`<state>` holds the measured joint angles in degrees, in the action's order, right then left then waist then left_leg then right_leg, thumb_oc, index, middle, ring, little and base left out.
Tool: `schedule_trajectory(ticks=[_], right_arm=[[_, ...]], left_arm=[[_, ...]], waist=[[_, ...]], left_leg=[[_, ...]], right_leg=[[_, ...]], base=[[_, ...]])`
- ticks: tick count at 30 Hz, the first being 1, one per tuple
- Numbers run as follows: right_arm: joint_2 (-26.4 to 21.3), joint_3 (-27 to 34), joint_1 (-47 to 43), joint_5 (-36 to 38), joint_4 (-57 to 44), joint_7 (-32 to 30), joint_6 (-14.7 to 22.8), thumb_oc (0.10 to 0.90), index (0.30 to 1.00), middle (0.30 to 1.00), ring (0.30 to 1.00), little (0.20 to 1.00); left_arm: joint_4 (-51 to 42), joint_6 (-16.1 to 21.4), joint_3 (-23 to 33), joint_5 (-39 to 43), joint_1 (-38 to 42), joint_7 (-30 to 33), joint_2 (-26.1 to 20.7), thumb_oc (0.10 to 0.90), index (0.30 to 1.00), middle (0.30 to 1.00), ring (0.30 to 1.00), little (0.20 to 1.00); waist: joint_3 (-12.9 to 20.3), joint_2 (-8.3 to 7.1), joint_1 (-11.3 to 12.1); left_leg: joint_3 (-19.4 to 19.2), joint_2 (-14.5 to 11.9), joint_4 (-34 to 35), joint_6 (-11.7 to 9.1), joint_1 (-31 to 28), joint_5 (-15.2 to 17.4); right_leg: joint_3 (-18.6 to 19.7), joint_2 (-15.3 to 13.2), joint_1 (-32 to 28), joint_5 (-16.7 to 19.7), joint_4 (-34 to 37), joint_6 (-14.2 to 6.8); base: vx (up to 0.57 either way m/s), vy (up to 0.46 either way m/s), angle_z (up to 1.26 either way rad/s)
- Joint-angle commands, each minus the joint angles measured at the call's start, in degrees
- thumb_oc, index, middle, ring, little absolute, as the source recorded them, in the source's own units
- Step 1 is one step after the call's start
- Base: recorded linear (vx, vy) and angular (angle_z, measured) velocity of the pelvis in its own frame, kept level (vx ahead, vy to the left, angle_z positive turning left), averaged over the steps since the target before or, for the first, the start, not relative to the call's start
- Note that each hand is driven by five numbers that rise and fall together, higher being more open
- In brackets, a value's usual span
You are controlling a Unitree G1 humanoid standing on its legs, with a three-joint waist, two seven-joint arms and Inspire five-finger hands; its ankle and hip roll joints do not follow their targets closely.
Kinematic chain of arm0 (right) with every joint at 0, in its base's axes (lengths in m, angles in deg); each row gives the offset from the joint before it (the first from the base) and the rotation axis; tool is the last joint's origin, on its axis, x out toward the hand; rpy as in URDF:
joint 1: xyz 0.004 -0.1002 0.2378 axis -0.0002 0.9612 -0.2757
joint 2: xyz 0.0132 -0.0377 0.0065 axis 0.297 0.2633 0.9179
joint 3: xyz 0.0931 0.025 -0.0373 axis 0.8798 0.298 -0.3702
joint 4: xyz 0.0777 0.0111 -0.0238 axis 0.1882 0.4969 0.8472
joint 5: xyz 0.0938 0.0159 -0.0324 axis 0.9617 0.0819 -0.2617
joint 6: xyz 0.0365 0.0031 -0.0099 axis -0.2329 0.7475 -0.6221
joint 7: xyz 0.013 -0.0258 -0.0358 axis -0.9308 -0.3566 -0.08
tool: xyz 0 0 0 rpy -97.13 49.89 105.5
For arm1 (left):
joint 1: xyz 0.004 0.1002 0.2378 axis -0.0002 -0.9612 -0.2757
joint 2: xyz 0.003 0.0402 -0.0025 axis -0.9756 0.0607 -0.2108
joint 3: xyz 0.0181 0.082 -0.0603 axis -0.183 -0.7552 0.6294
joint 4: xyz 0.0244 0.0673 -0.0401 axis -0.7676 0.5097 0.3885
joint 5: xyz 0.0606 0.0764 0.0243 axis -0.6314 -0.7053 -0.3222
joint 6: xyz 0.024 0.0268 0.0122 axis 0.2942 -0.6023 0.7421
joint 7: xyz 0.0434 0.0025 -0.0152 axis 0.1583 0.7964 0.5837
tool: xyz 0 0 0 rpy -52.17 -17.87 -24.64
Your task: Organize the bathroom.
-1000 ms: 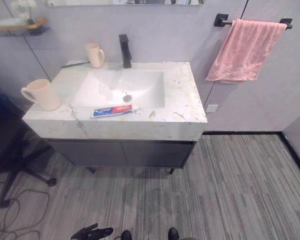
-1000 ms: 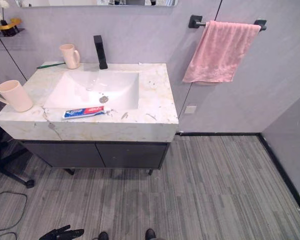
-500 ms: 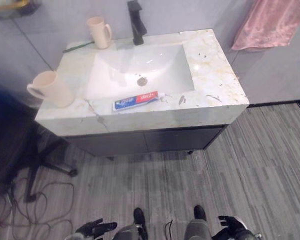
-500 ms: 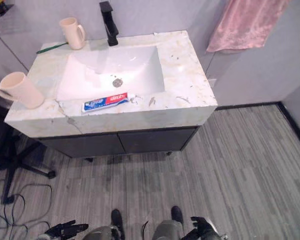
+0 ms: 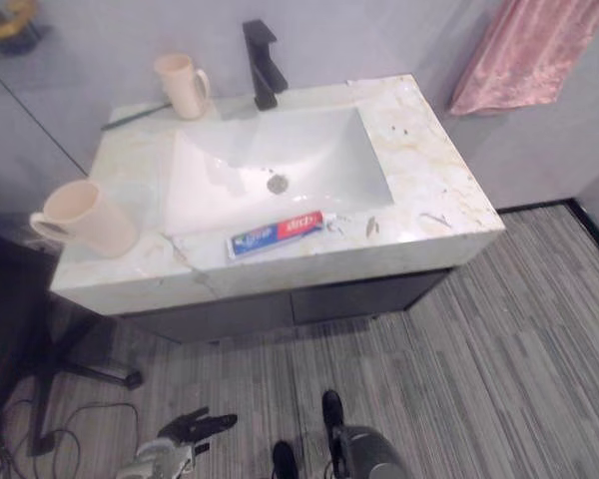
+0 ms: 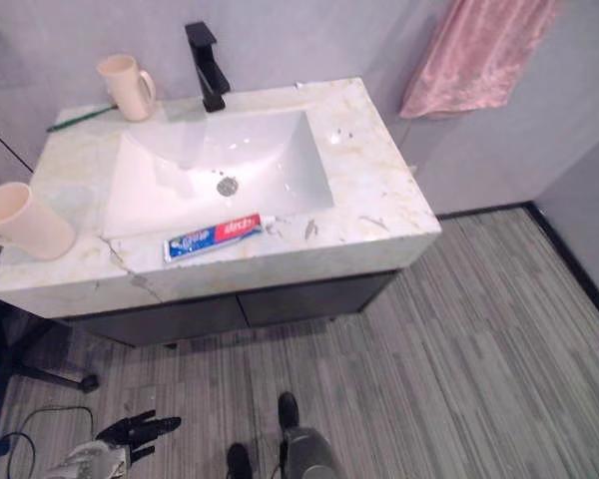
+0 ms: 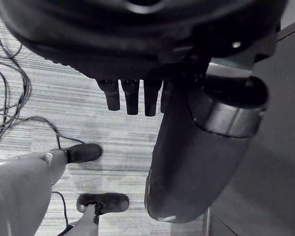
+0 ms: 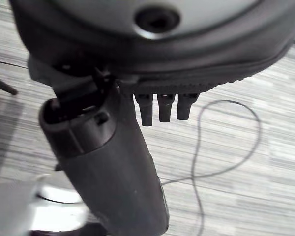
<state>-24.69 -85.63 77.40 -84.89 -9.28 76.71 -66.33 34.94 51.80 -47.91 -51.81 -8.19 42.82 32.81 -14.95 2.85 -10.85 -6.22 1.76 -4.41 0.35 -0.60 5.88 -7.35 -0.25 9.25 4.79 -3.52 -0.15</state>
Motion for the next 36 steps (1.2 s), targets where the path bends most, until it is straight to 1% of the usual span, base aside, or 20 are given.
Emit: schedule_trajectory(ticks=[1,8,10,11,12,13,16,18,19,21,23,25,27,28,31,32,33,34,35,36], right_arm=[[-2.54,-1.14,-1.78,0.76,-3.01,-1.88,1.34,0.800,0.900,0.900,0.900,0.900],[-2.21,-1.00,-2.05,0.03,-2.56,-2.65,2.70,0.800,0.900,0.900,0.900,0.900],[-2.15,-0.98,-2.30,-0.22,-2.30,-2.83,3.09,0.800,0.900,0.900,0.900,0.900],[-1.84,-1.11,-2.64,0.27,-1.84,-3.23,3.12,0.800,0.900,0.900,0.900,0.900],[-1.82,-1.13,-2.66,0.31,-1.81,-3.26,3.13,0.800,0.900,0.900,0.900,0.900],[-1.58,-1.29,-2.75,1.23,-1.75,-3.76,2.96,0.800,0.900,0.900,0.900,0.900],[-1.31,-1.14,-2.53,1.97,-1.75,-4.30,2.75,0.800,0.900,0.900,0.900,0.900],[-1.09,-0.91,-2.11,2.62,-1.81,-4.74,2.51,0.800,0.900,0.900,0.900,0.900],[-0.95,-0.57,-1.65,2.79,-1.67,-4.97,2.52,0.800,0.900,0.900,0.900,0.900],[-0.84,-0.62,-1.20,2.54,-1.71,-5.02,2.55,0.800,0.900,0.900,0.900,0.900],[-0.94,-0.79,-0.56,2.34,-2.03,-4.63,2.34,0.800,0.900,0.900,0.900,0.900],[-0.76,-1.29,-0.19,1.98,-2.02,-4.43,2.30,0.800,0.900,0.900,0.900,0.900],[-0.69,-1.53,-0.07,1.69,-1.85,-4.29,2.62,0.800,0.900,0.900,0.900,0.900],[-0.81,-1.85,-0.17,1.70,-1.79,-4.31,2.64,0.800,0.900,0.900,0.900,0.900],[-1.56,-1.76,-0.53,0.78,-1.53,-3.54,2.60,0.800,0.900,0.900,0.900,0.900],[-1.71,-1.77,-0.65,0.80,-1.56,-3.43,2.51,0.800,0.900,0.900,0.900,0.900],[-2.20,-1.68,-0.88,0.68,-1.66,-3.02,2.42,0.800,0.900,0.900,0.900,0.900],[-2.53,-1.54,-1.00,0.72,-1.76,-2.80,2.23,0.800,0.900,0.900,0.900,0.900],[-2.87,-1.52,-1.20,0.98,-1.71,-2.55,2.19,0.800,0.900,0.900,0.900,0.900],[-3.13,-1.85,-1.30,1.49,-1.93,-2.38,1.81,0.800,0.900,0.900,0.900,0.900]], left_arm=[[-0.98,-0.41,0.50,-2.97,-4.59,-0.16,-3.74,0.800,0.900,0.900,0.900,0.900],[0.63,0.33,2.86,-0.96,-5.94,3.63,-3.27,0.800,0.900,0.900,0.900,0.900],[1.91,0.77,4.77,3.78,-6.22,10.41,-2.92,0.800,0.900,0.900,0.900,0.900],[3.46,2.05,7.77,8.26,-6.11,17.78,-2.79,0.800,0.900,0.900,0.900,0.900],[3.51,2.22,7.96,8.69,-6.12,18.19,-2.77,0.800,0.900,0.900,0.900,0.900],[4.52,3.48,11.21,12.59,-6.15,23.79,-2.86,0.800,0.900,0.900,0.900,0.900],[5.91,6.72,13.60,16.51,-6.15,27.23,-3.27,0.800,0.900,0.900,0.900,0.900],[6.05,10.48,16.13,19.32,-5.64,30.92,-3.51,0.800,0.900,0.900,0.900,0.900],[5.82,14.54,17.73,20.39,-5.14,33.80,-4.01,0.800,0.900,0.900,0.900,0.900],[4.78,19.66,19.05,24.18,-4.66,37.14,-4.41,0.800,0.900,0.900,0.900,0.900],[0.93,28.60,22.24,25.38,-3.95,45.61,-5.63,0.800,0.900,0.900,0.900,0.900],[-1.82,32.68,25.38,26.32,-3.48,52.52,-7.95,0.800,0.900,0.900,0.900,0.900],[-3.13,37.96,27.16,29.33,-3.21,54.50,-9.40,0.800,0.900,0.900,0.900,0.900],[-5.58,42.32,29.88,31.07,-2.74,58.85,-12.61,0.800,0.900,0.900,0.900,0.900],[-9.46,48.47,32.05,29.94,-1.92,61.50,-18.04,0.800,0.900,0.900,0.900,0.900],[-10.48,48.86,32.29,29.24,-1.66,62.17,-18.83,0.800,0.900,0.900,0.900,0.900],[-14.97,50.45,33.17,24.54,-0.89,64.52,-21.26,0.800,0.900,0.900,0.900,0.900],[-19.52,48.38,33.87,19.66,-0.41,67.46,-24.09,0.800,0.900,0.900,0.900,0.900],[-24.83,45.61,34.32,15.79,0.50,67.03,-26.74,0.800,0.900,0.900,0.900,0.900],[-34.69,37.04,34.40,7.11,2.06,70.98,-30.85,0.800,0.900,0.900,0.900,0.900]], waist=[[3.96,-1.57,1.61],[5.05,-2.10,2.36],[5.20,-2.37,2.63],[5.45,-2.66,2.92],[5.41,-2.68,2.91],[5.48,-3.14,3.18],[5.59,-3.63,3.23],[5.61,-3.99,2.87],[5.71,-4.14,2.48],[5.77,-4.30,2.24],[5.73,-4.58,2.30],[5.80,-4.63,2.53],[5.92,-4.67,2.69],[6.26,-4.42,2.89],[6.55,-3.84,3.02],[6.68,-3.81,3.06],[6.73,-3.44,3.16],[6.97,-3.22,3.32],[7.14,-3.14,3.42],[7.40,-3.22,3.48]], left_leg=[[-0.33,1.60,-6.77,0.27,5.31,0.90],[-0.12,0.73,-7.73,0.56,4.52,1.50],[-0.15,0.36,-7.53,0.57,4.08,1.45],[-0.31,-0.13,-6.84,0.35,3.64,0.92],[-0.28,-0.16,-6.79,0.33,3.58,0.88],[-0.65,-0.80,-6.52,0.16,3.18,0.60],[-1.22,-1.53,-5.98,-0.18,2.79,-0.06],[-3.07,-2.65,-4.97,-0.64,2.03,-0.82],[-4.30,-3.54,-4.05,-0.98,1.38,-1.44],[-4.53,-3.96,-3.22,-1.22,0.76,-1.92],[-4.52,-3.97,-2.61,-1.48,0.14,-2.28],[-4.59,-4.11,-1.95,-1.62,-0.62,-2.42],[-4.43,-4.08,-1.56,-1.75,-0.86,-2.67],[-4.34,-4.20,-0.42,-1.93,-1.21,-3.43],[-4.64,-4.33,0.10,-2.08,-2.14,-3.34],[-4.73,-4.31,0.17,-2.08,-2.04,-3.52],[-4.88,-4.34,0.09,-2.13,-2.47,-3.10],[-5.00,-4.29,0.10,-2.10,-2.58,-3.03],[-5.10,-4.23,-0.07,-2.10,-2.64,-2.78],[-5.26,-4.23,-0.35,-2.03,-2.77,-2.37]], right_leg=[[2.07,-1.33,-0.58,-5.16,-4.98,-6.07],[1.62,-0.69,-3.25,-5.94,-3.71,-5.24],[1.30,-0.53,-3.94,-6.15,-3.29,-5.11],[0.93,-0.33,-4.47,-6.24,-2.90,-5.00],[0.88,-0.32,-4.56,-6.25,-2.85,-4.98],[0.34,-0.23,-5.31,-6.35,-2.37,-4.92],[-0.47,-0.17,-6.02,-6.18,-1.75,-4.94],[-1.60,-0.13,-6.72,-5.99,-0.99,-5.12],[-2.47,-0.23,-6.99,-5.90,-0.74,-5.32],[-2.80,-0.24,-7.41,-5.74,-0.27,-5.48],[-2.88,-0.24,-8.15,-5.36,0.55,-5.93],[-2.89,-0.24,-8.80,-5.25,0.96,-6.29],[-2.81,-0.30,-9.05,-5.14,1.19,-6.49],[-2.68,-0.30,-9.17,-4.96,1.44,-6.60],[-2.57,-0.43,-9.64,-5.12,1.44,-6.85],[-2.54,-0.51,-9.50,-4.97,1.48,-6.80],[-2.46,-0.58,-9.83,-5.32,1.31,-6.83],[-2.31,-0.64,-9.90,-5.31,1.28,-6.85],[-2.16,-0.67,-9.97,-5.51,1.15,-6.78],[-2.07,-0.78,-10.14,-5.66,1.07,-6.66]], base=[[0.16,-0.190,0.07],[0.07,-0.127,0.10],[0.02,-0.097,0.18],[0.01,-0.076,0.13],[0.01,-0.098,0.21],[0.00,-0.062,0.22],[0.00,-0.047,0.30],[-0.01,-0.012,0.42],[0.00,0.019,0.41],[0.01,0.034,0.62],[0.01,0.041,0.42],[0.01,0.032,0.14],[0.00,0.045,0.10],[0.00,0.061,0.02],[0.00,0.062,0.03],[0.01,0.042,0.02],[0.00,0.036,0.02],[0.00,0.031,0.05],[0.00,-0.002,0.13],[0.00,-0.016,0.21]])
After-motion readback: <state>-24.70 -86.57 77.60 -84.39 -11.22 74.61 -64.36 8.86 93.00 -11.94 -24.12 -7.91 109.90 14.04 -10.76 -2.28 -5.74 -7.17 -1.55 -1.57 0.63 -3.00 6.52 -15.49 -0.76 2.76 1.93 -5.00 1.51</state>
